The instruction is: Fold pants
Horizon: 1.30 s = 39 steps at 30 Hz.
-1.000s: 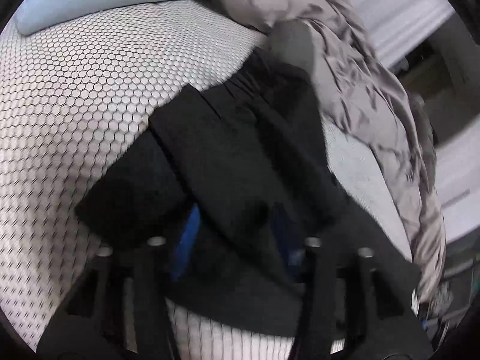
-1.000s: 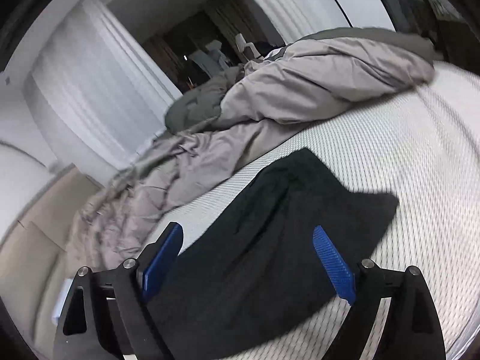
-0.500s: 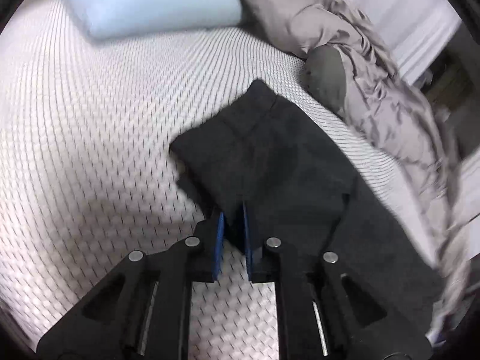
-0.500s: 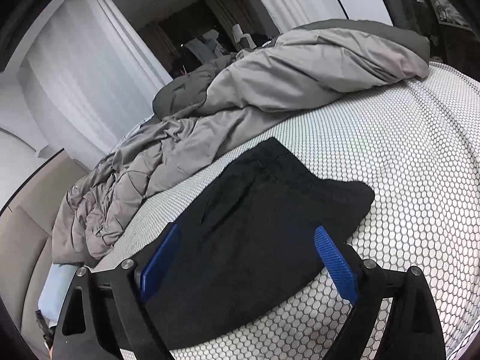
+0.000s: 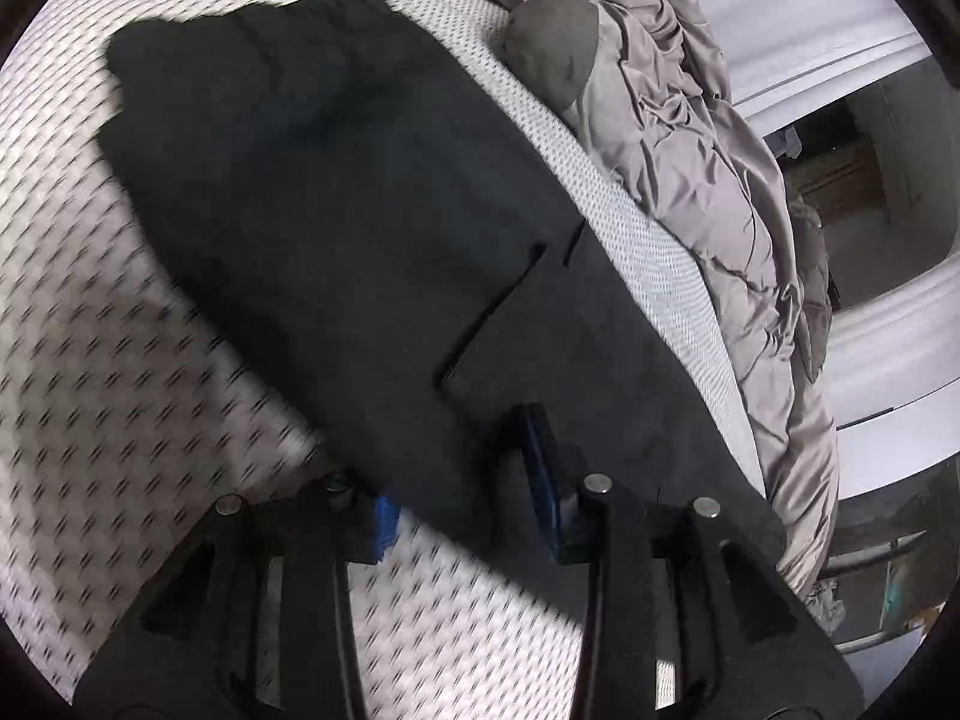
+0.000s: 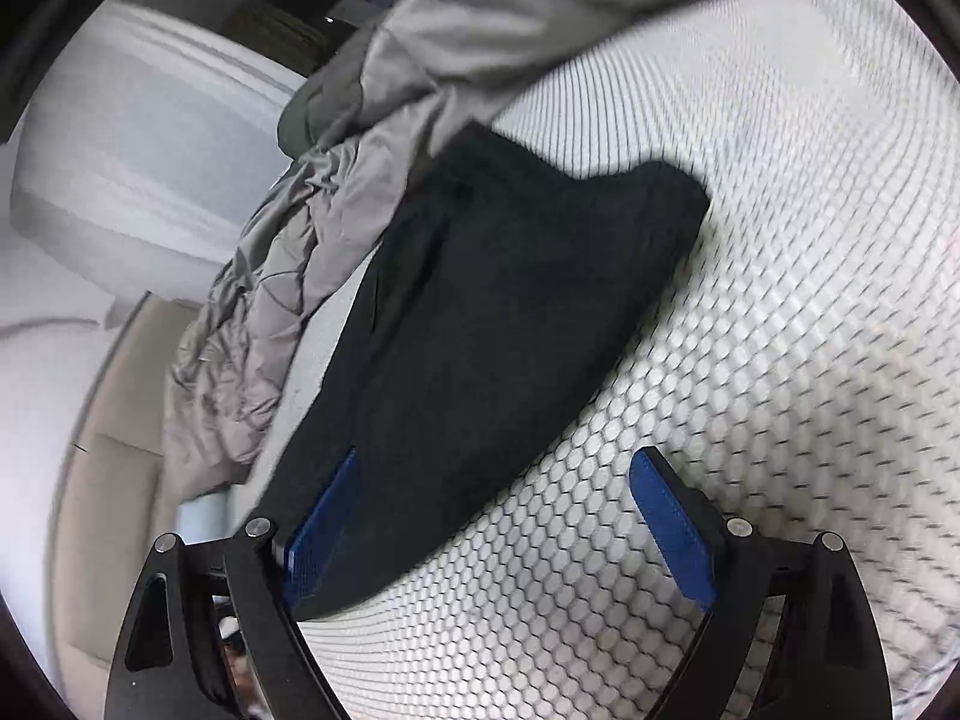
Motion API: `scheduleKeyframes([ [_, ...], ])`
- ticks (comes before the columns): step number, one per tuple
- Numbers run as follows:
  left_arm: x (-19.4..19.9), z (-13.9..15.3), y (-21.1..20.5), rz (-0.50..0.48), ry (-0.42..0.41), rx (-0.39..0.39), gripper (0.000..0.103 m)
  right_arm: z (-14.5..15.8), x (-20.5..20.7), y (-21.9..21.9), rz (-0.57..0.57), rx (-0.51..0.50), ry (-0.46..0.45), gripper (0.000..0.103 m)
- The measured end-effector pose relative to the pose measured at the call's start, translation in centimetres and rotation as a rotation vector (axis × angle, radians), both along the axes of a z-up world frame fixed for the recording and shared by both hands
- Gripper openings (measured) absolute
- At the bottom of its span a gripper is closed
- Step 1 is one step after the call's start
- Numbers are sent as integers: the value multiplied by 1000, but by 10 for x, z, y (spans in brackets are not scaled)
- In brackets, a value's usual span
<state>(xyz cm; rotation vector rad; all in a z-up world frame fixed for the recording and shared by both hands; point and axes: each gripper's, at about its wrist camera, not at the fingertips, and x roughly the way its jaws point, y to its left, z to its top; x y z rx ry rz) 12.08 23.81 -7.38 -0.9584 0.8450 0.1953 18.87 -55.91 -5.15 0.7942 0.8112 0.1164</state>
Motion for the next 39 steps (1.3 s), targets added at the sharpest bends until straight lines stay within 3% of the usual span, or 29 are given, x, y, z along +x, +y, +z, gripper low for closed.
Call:
scheduleKeyframes([
  [4,16,-3,3,54,-18,15,15,-14,33,-2,24,27,-44,91],
  [6,34,-2,10,62,-24,28,10,-25,52,-6,-40,21,-72,82],
  [8,36,4,13,55,-40,60,6,-32,62,-6,-95,26,-55,39],
  [11,28,19,10,15,-73,116,5,-28,60,0,-112,22,-86,18],
  [14,8,37,6,-5,-98,197,5,-10,46,11,-135,-22,-129,13],
  [17,-32,44,10,-6,-82,240,5,-1,2,21,-125,-53,-145,13],
  [21,-67,43,12,-47,-46,313,8,-9,-62,31,-80,-40,-93,15],
  [22,-73,40,13,-55,-38,310,10,-14,-71,33,-62,-80,-60,18],
  [24,-79,37,16,-59,-14,310,18,-16,-84,36,-45,-145,-35,29],
  [26,-88,42,20,-40,-6,324,31,-8,-94,31,-75,-168,-57,51],
  [28,-97,50,28,11,-21,331,41,3,-107,19,-158,-187,-81,59],
  [29,-103,53,30,26,-20,337,48,6,-113,14,-202,-200,-94,60],
  [31,-107,59,34,64,-4,368,49,13,-120,3,-281,-219,-103,60],
  [33,-108,64,38,89,29,403,57,17,-119,-5,-305,-214,-120,60],
  [34,-110,65,40,115,38,417,66,19,-119,-5,-305,-219,-122,60],
  [36,-113,71,42,164,36,454,68,25,-116,-1,-292,-258,-122,60],
  [39,-110,77,37,151,-3,498,74,49,-95,19,-282,-484,-121,61],
])
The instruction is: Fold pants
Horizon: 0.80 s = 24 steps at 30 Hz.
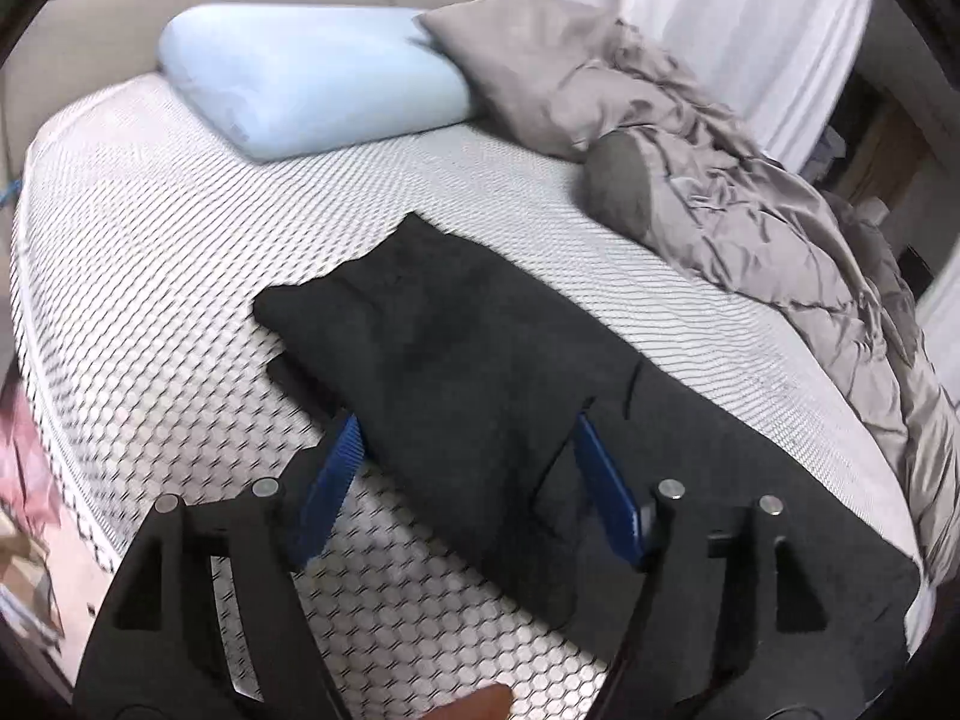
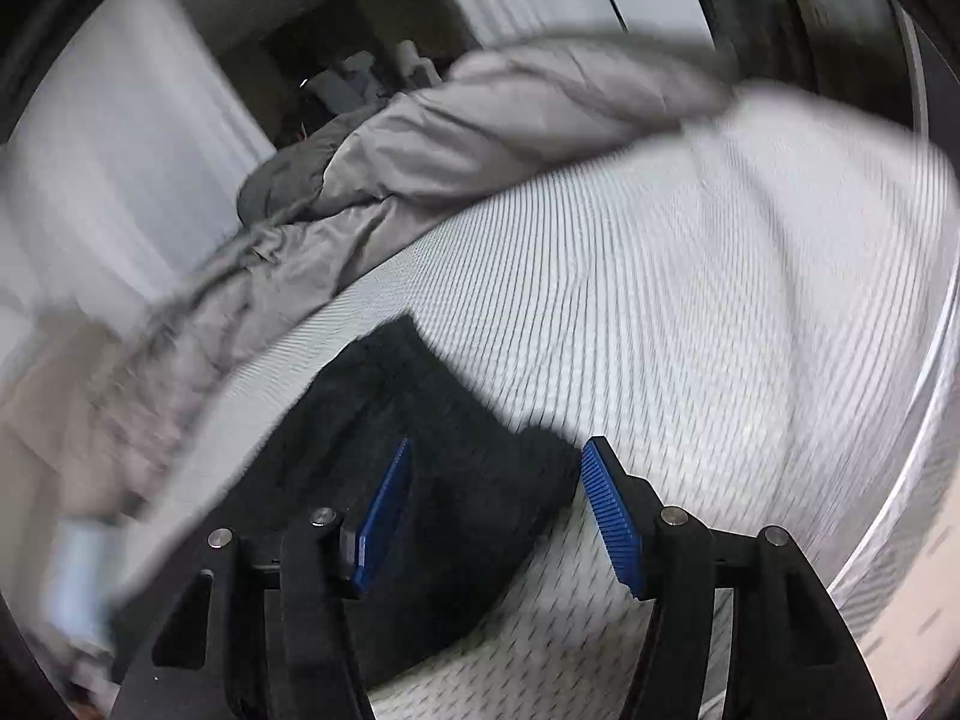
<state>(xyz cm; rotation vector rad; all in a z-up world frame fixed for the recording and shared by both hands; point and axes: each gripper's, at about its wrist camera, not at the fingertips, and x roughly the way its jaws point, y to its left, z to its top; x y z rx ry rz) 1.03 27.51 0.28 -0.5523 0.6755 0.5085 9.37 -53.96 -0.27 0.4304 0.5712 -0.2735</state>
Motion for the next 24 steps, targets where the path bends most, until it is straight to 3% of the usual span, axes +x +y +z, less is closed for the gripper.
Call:
scheduleKeyframes([
  [2,5,3,-6,-21,-23,13,94,15,18,9,11,-114,27,73],
  [4,8,7,-10,-20,-46,17,102,25,40,12,64,-101,34,74],
  [7,11,16,-13,-47,-107,-11,102,27,78,18,170,-113,69,84],
  [10,16,25,-20,-72,-153,-12,102,9,122,22,231,-109,145,84],
  [16,36,28,-41,-116,-145,8,102,-4,167,28,248,-150,205,84],
  [18,43,26,-50,-137,-129,19,102,-11,185,31,264,-199,272,84],
  [19,46,24,-52,-148,-123,18,102,-17,194,37,270,-244,318,81],
  [22,54,20,-62,-176,-99,26,102,-24,199,51,303,-335,348,47],
  [24,57,20,-67,-189,-95,43,102,-16,196,58,288,-369,283,43],
])
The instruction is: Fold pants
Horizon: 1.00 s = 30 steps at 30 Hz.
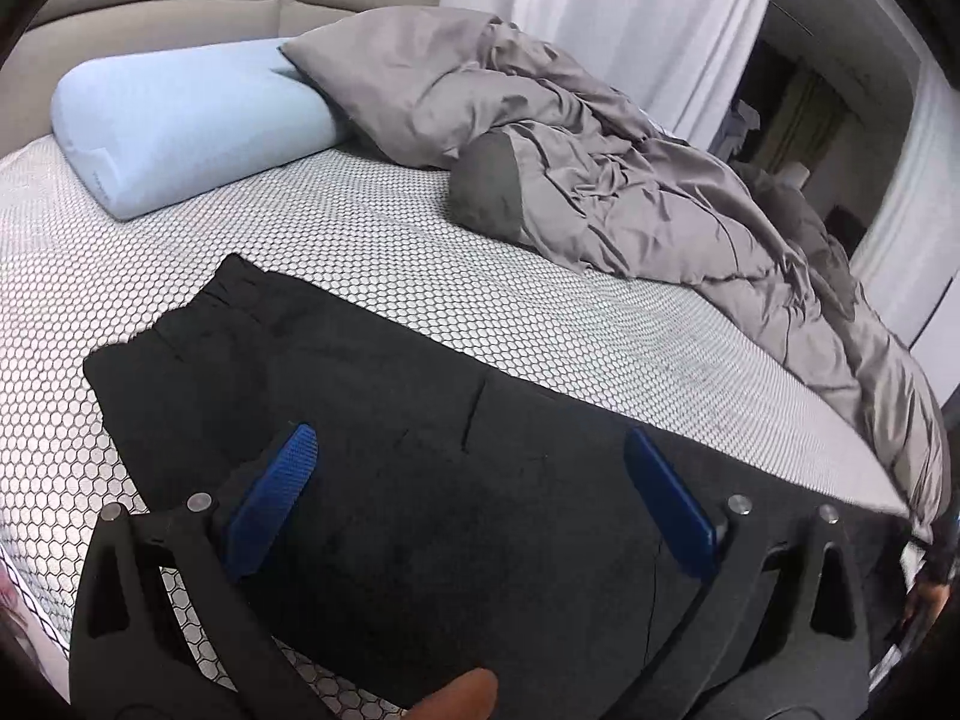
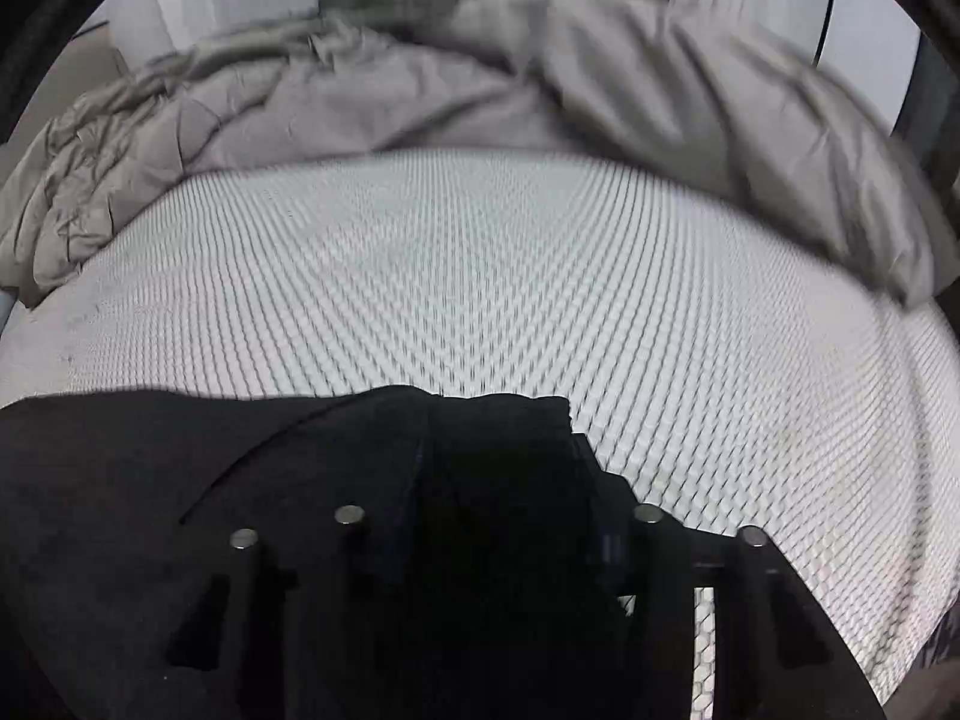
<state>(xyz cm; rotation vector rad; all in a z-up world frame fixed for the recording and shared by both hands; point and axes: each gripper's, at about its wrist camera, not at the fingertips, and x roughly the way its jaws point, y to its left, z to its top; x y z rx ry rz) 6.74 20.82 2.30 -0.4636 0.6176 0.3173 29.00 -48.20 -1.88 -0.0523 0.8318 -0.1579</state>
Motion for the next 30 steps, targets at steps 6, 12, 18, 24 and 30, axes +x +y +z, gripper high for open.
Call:
scheduleKeyframes([
  [6,9,-6,-7,-16,35,26,102,16,8,-16,-191,7,-157,52],
  [12,9,-16,1,-21,92,25,102,0,14,-26,-217,27,-30,80],
  [18,-11,-26,35,59,118,-75,102,33,-45,-25,-184,100,-149,90],
  [24,-22,-42,70,156,207,-37,90,26,-94,-25,-167,188,-175,90],
  [30,-4,-58,83,196,304,57,88,16,-109,-24,-183,159,-168,90],
])
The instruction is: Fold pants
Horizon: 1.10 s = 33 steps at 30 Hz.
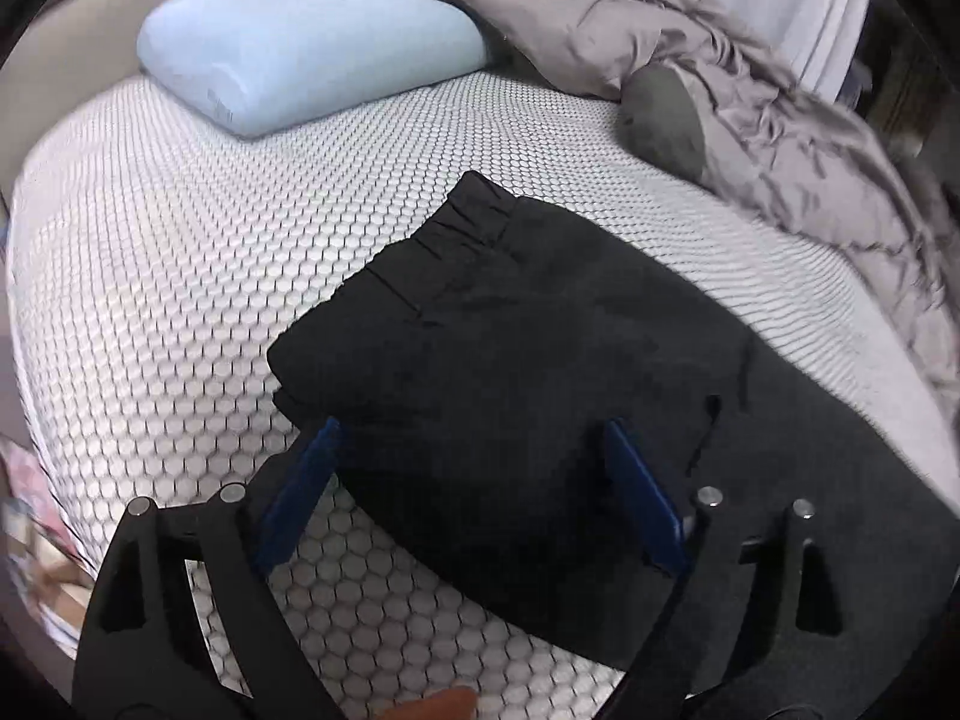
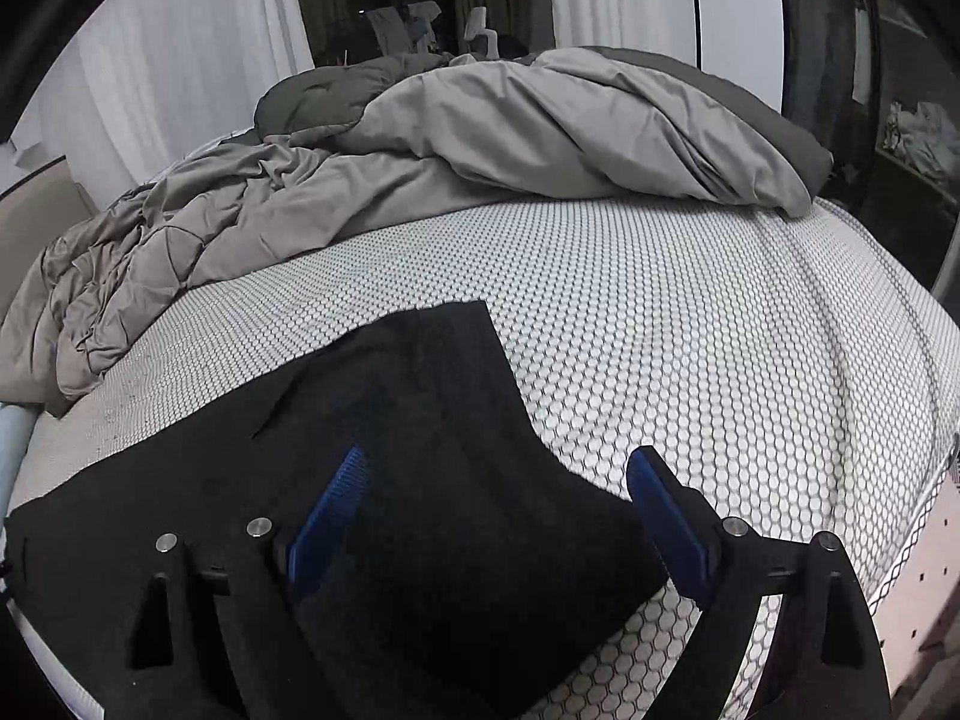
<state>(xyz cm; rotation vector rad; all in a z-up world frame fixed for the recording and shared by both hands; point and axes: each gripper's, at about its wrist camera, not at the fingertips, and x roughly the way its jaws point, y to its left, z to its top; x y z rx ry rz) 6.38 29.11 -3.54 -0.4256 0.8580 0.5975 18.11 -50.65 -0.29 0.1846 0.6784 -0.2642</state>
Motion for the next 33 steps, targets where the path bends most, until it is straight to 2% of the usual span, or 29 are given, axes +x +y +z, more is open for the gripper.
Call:
scheduleKeyframes([
  [3,29,-4,-8,-5,89,159,88,-1,-4,1,7,-2,-1,90],
  [5,42,-7,-8,7,123,208,88,-2,-4,5,18,-14,1,90],
  [8,48,-8,-5,26,150,195,86,-3,-4,9,35,-31,7,90],
  [10,43,3,-10,31,135,197,84,-3,-6,11,48,-37,8,90],
  [12,32,17,-21,8,84,171,85,-2,-9,13,66,-29,5,90],
  [15,14,38,-45,-76,-54,90,89,2,-19,21,122,12,-18,90],
  [16,7,44,-58,-114,-95,66,96,1,-22,28,155,22,-16,90],
  [17,4,48,-72,-145,-121,59,102,0,-24,36,186,26,-12,90],
  [19,5,52,-107,-239,-156,63,102,-3,-28,59,262,12,-1,90],
  [21,15,47,-160,-437,-155,64,102,-5,-28,89,354,-33,6,90],
  [22,22,41,-194,-569,-151,40,102,-7,-27,107,411,-58,10,90],
  [23,24,36,-216,-642,-142,18,102,-12,-25,129,479,-91,20,90],
  [25,33,20,-262,-818,-82,-24,102,-26,-20,165,569,-129,62,90],
  [26,37,11,-281,-891,-36,-7,102,-33,-19,178,596,-139,81,90],
  [29,44,-8,-298,-898,47,93,103,-58,-13,209,680,-199,155,90],
  [31,48,-14,-281,-869,41,53,103,-70,-14,205,679,-289,190,90],
  [33,49,-17,-269,-840,35,39,103,-71,-16,179,615,-343,214,90],
])
